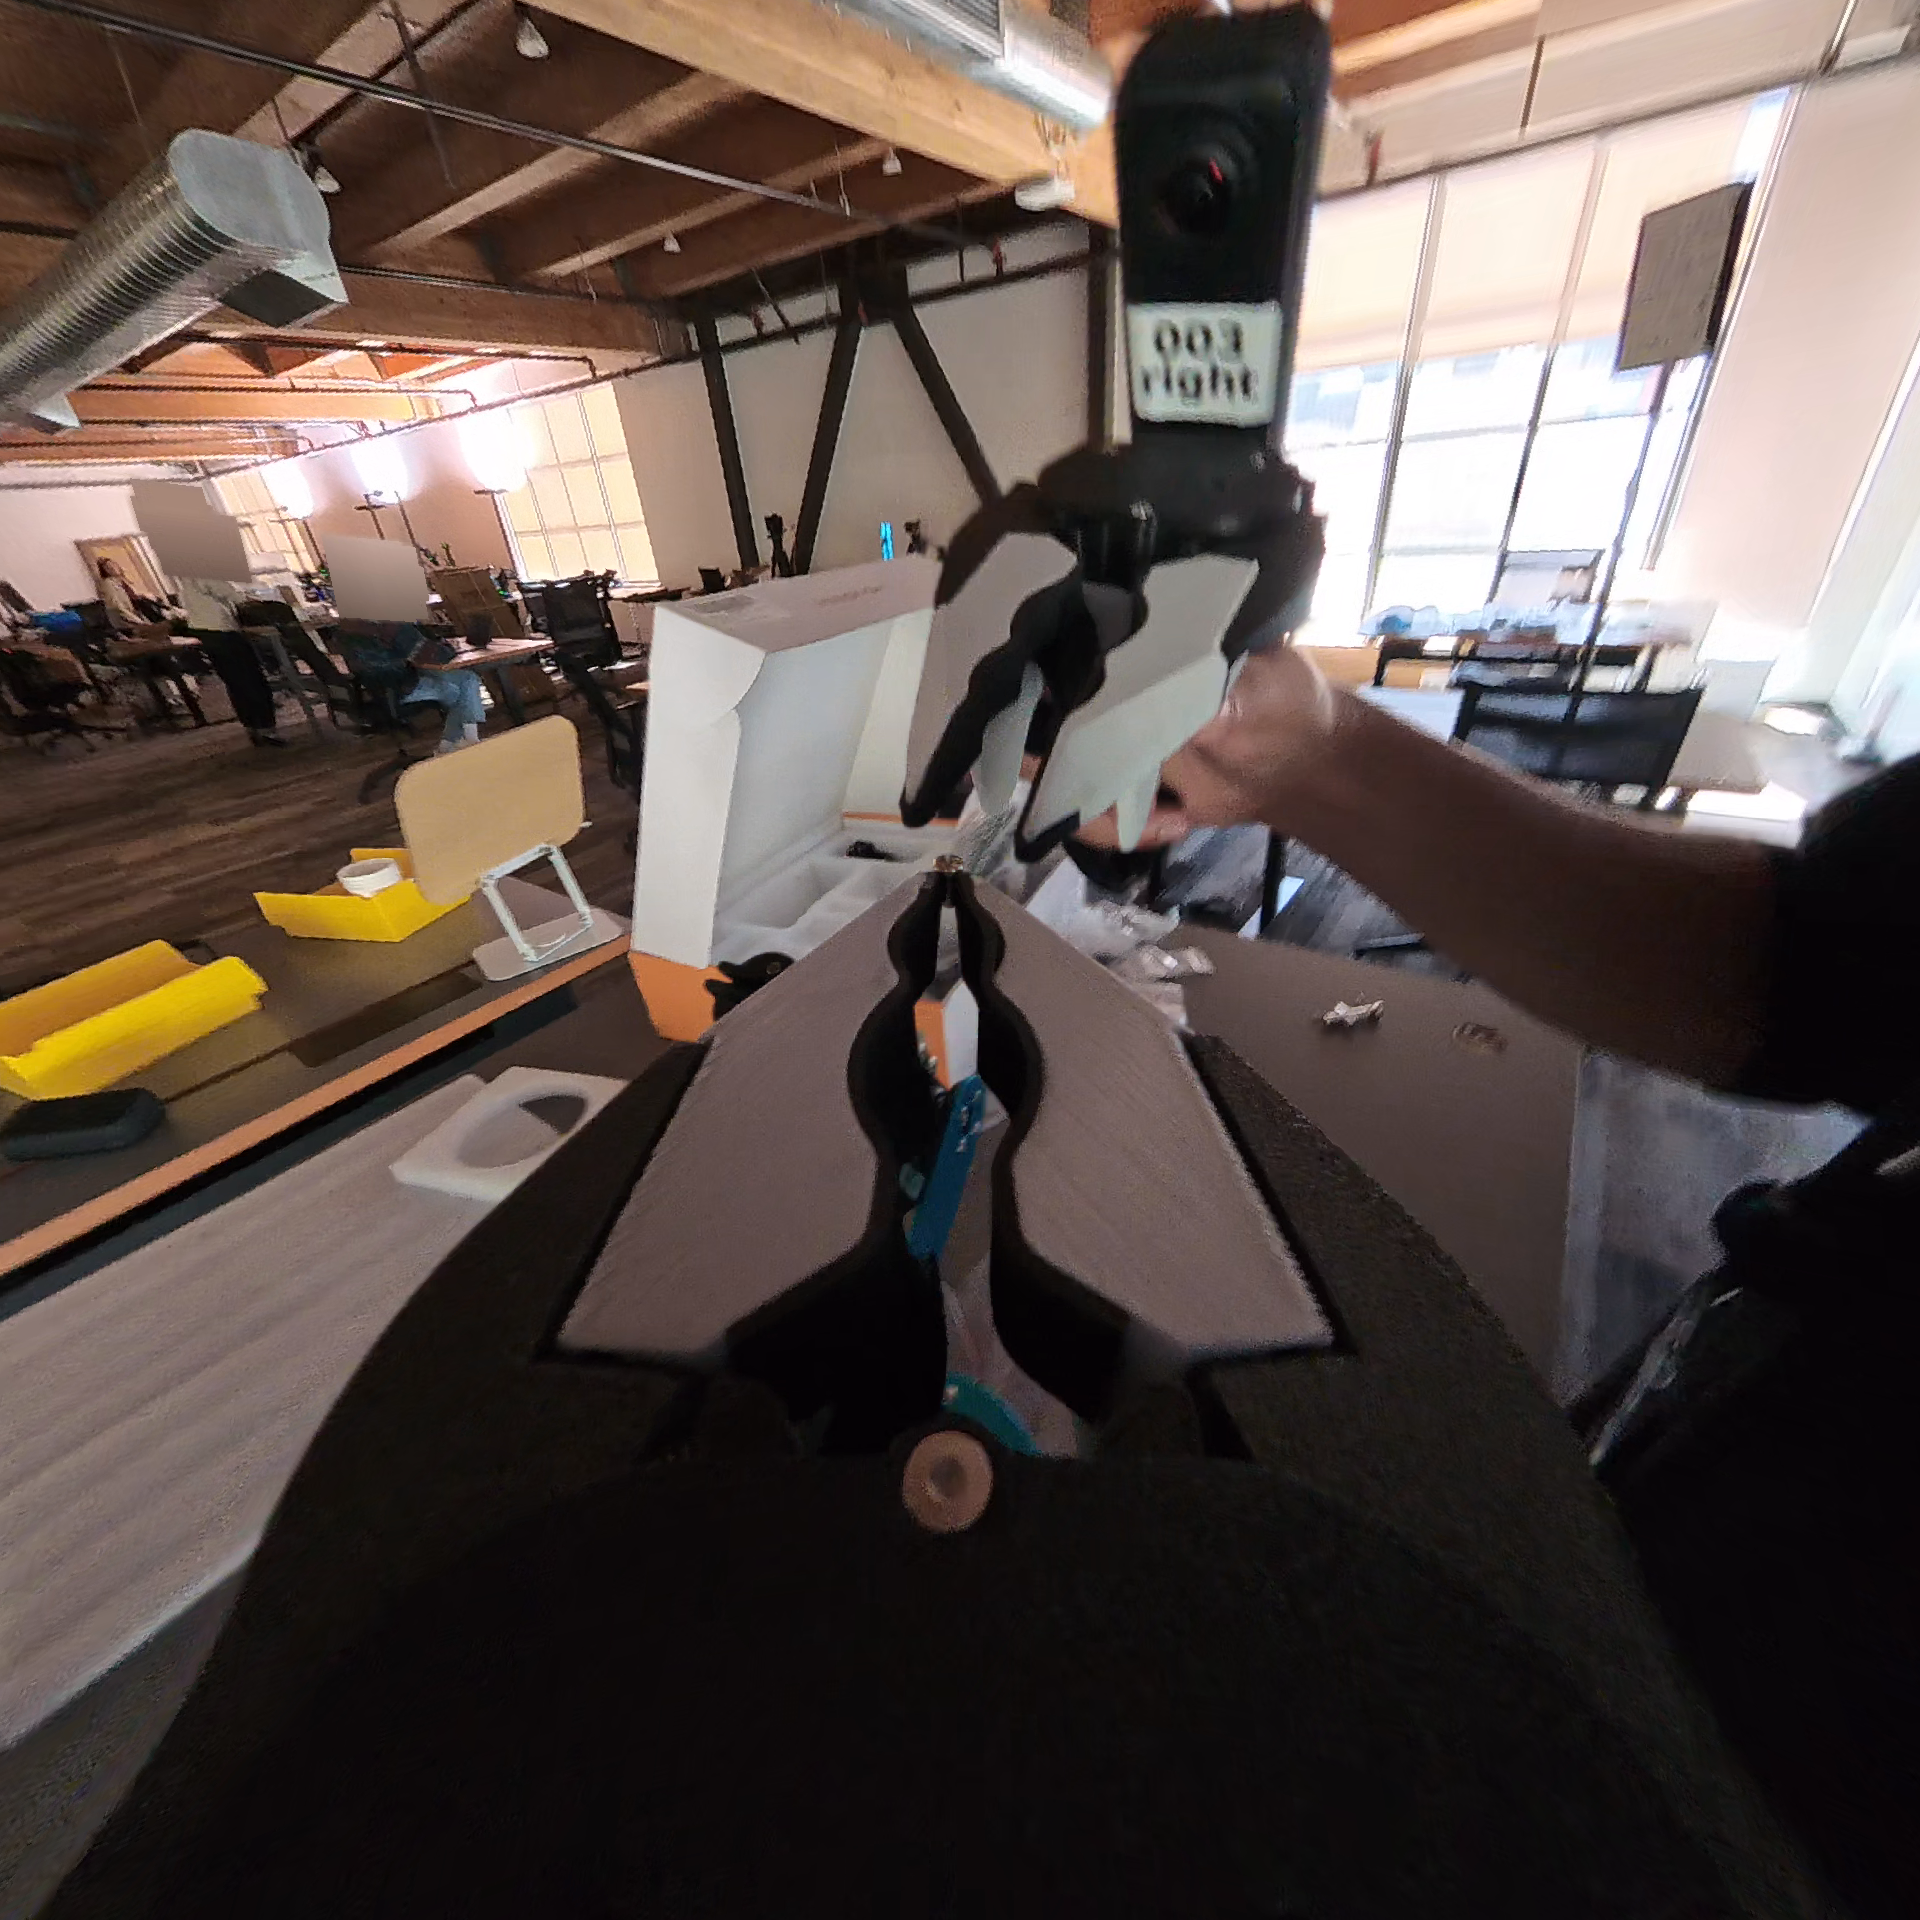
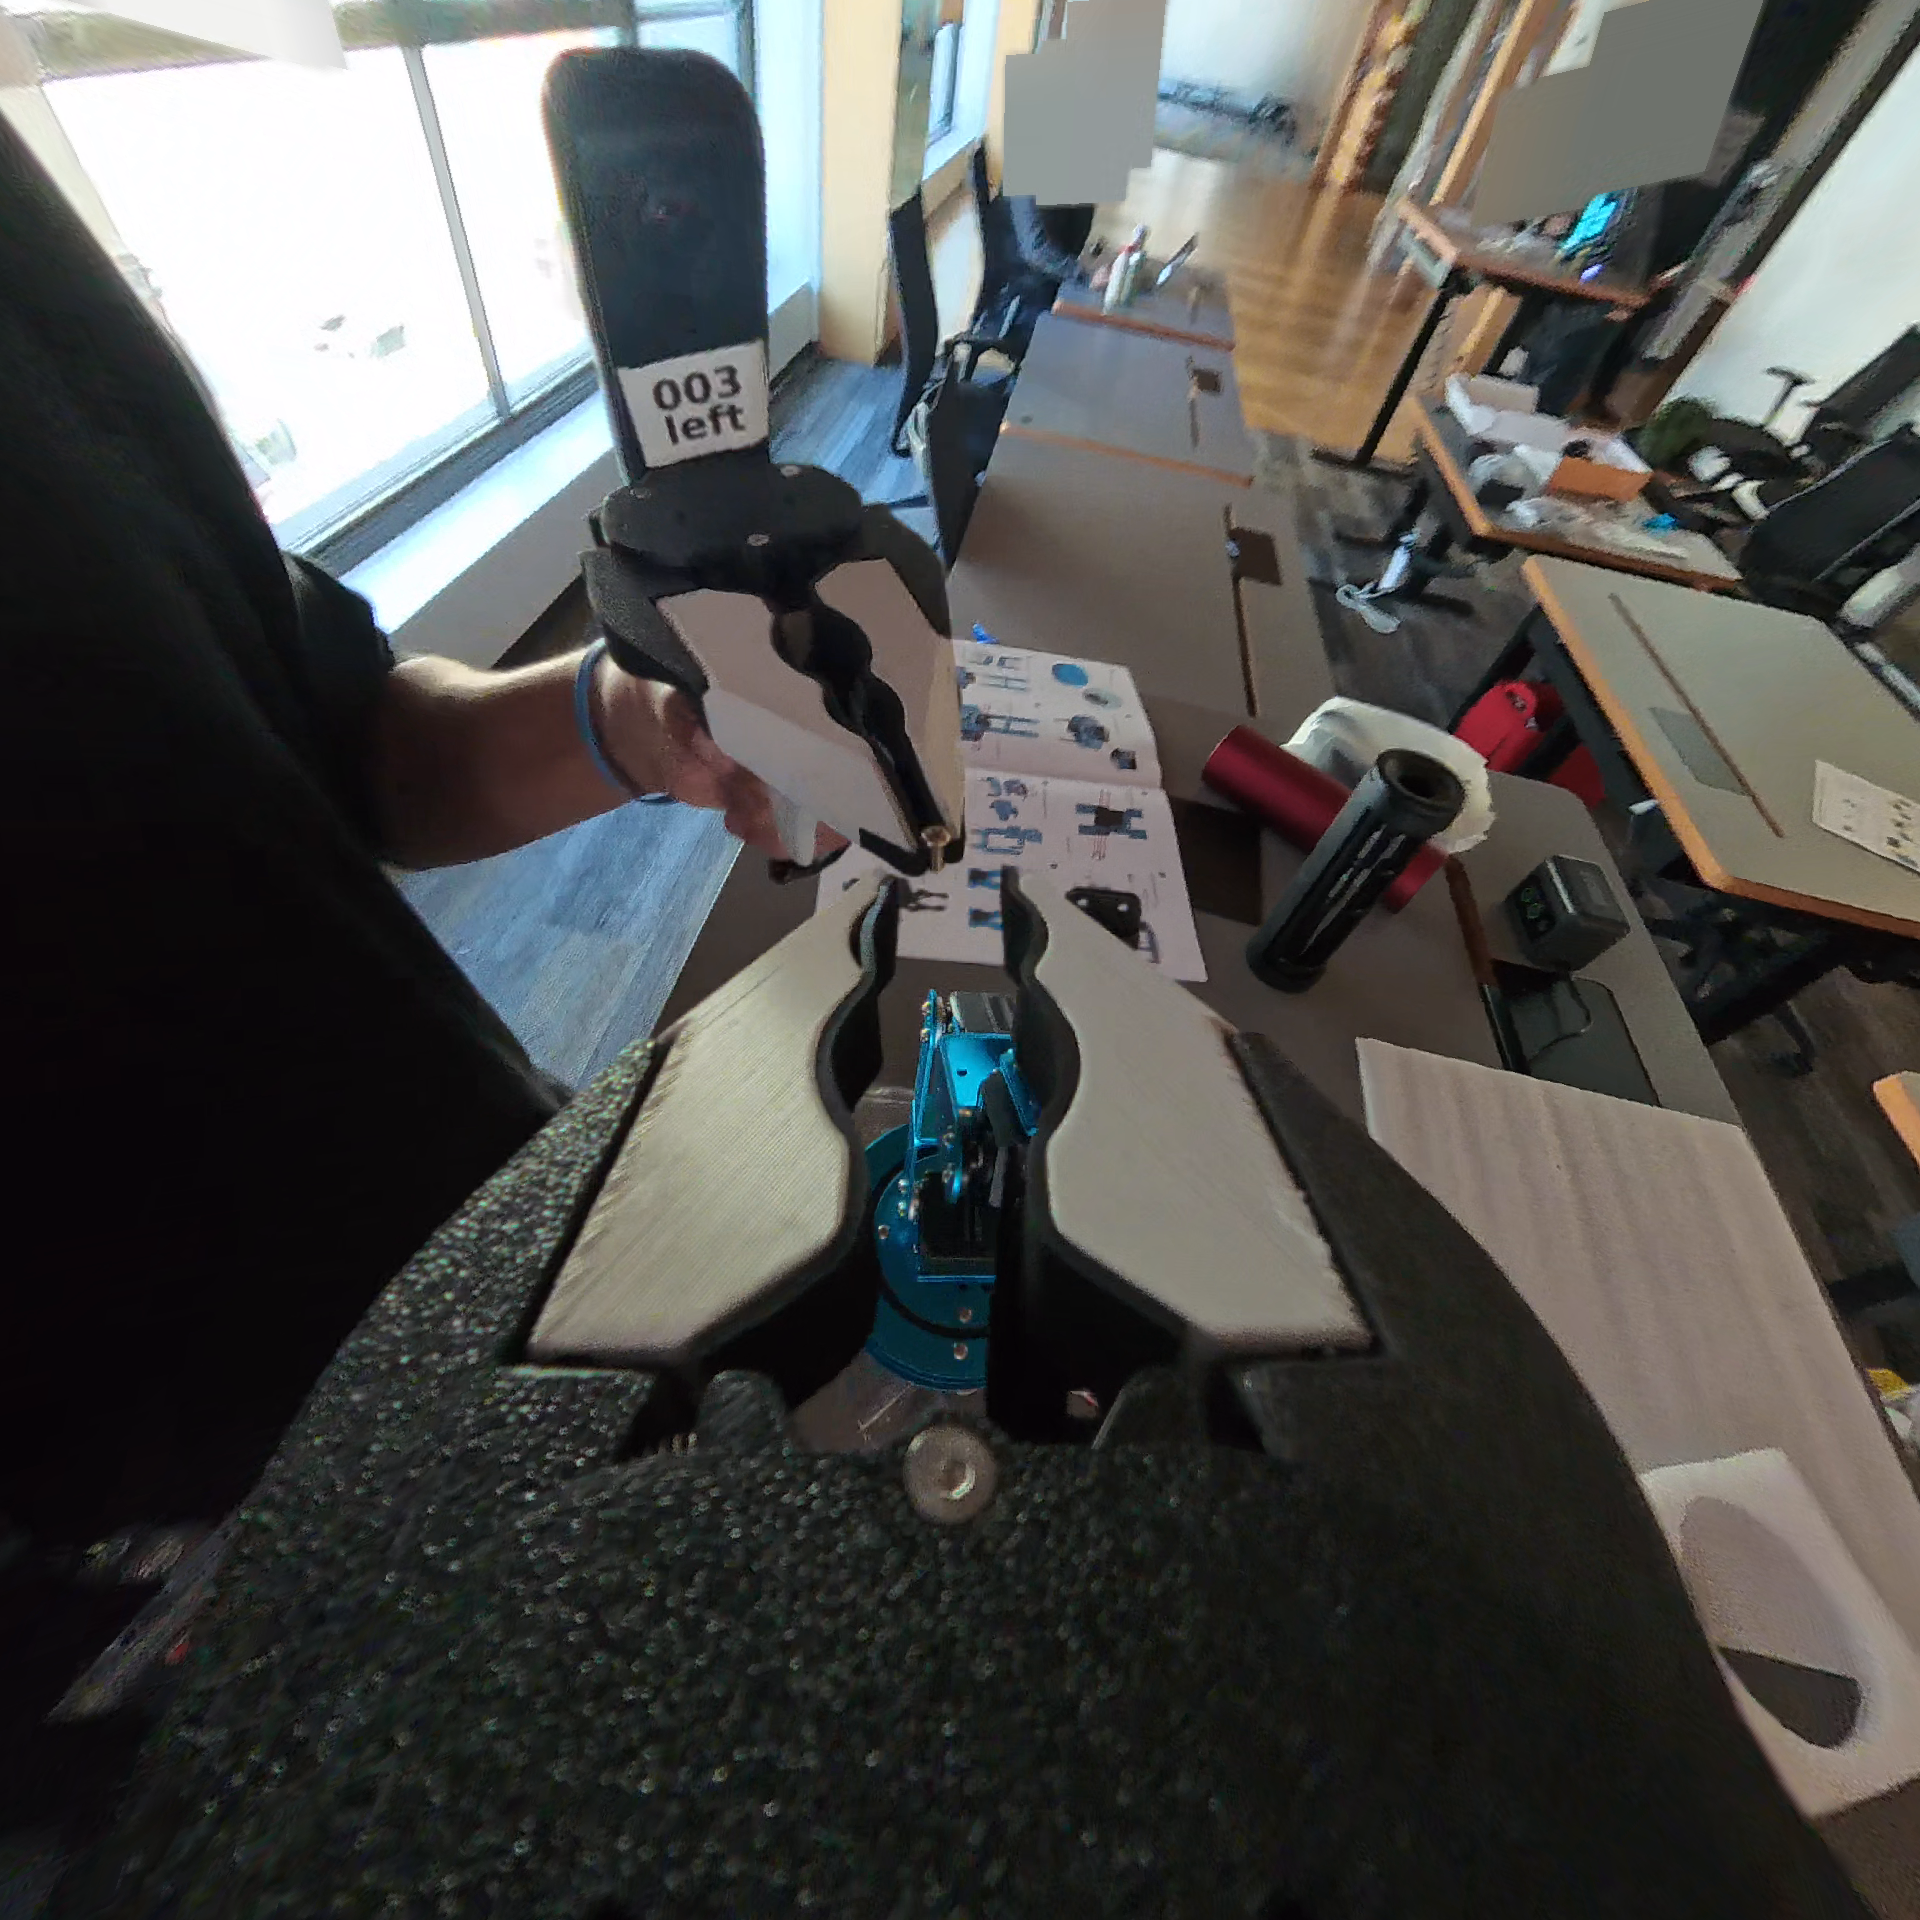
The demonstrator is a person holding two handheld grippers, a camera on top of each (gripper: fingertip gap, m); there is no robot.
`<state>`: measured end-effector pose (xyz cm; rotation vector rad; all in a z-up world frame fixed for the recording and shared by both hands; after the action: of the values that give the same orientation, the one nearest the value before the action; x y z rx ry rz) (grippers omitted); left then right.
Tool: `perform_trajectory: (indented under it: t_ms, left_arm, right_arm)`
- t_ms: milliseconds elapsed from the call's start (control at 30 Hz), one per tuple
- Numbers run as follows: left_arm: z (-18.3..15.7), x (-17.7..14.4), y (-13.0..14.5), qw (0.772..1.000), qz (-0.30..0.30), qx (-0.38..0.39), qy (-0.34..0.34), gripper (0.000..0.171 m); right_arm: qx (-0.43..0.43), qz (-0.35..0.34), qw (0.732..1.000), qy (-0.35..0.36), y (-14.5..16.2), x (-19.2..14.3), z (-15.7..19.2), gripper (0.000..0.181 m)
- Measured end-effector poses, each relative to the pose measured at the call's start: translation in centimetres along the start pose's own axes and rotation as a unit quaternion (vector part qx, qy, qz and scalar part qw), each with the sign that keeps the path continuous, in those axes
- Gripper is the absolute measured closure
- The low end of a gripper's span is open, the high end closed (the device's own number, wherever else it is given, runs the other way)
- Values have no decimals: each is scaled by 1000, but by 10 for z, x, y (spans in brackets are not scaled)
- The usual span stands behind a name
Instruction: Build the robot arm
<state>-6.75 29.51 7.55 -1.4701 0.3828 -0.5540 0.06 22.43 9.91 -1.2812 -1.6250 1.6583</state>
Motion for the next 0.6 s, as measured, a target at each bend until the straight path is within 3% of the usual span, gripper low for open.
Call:
perform_trajectory:
  t_ms: [233, 400, 500, 600]
  left_arm:
    - [9, -3, -6, 987, -75, -134, -40, 170]
    - [24, -20, 5, 974, -94, -193, -75, 170]
    - [19, -22, 11, 967, -99, -226, -57, 170]
    - [11, -17, 12, 954, -112, -276, -28, 170]
  right_arm:
    - [-39, -16, 988, 148, 17, -4, 9, 161]
    - [6, -77, 982, 170, 24, -8, 17, 164]
    - [29, -86, 980, 176, 31, -8, 16, 165]
    - [-4, -87, 975, 204, 26, -8, 17, 164]
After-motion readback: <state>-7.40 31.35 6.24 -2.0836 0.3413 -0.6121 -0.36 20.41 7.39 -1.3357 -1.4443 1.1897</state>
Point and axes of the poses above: each gripper's, where its closed fingertips meet, x out along the fingers, y out of its underside, z = x × y across the jaws, the point moved 5 cm from there along -x, back along the fingers, and after that the axes turned 2 degrees about -z, right-handed, at the moved point
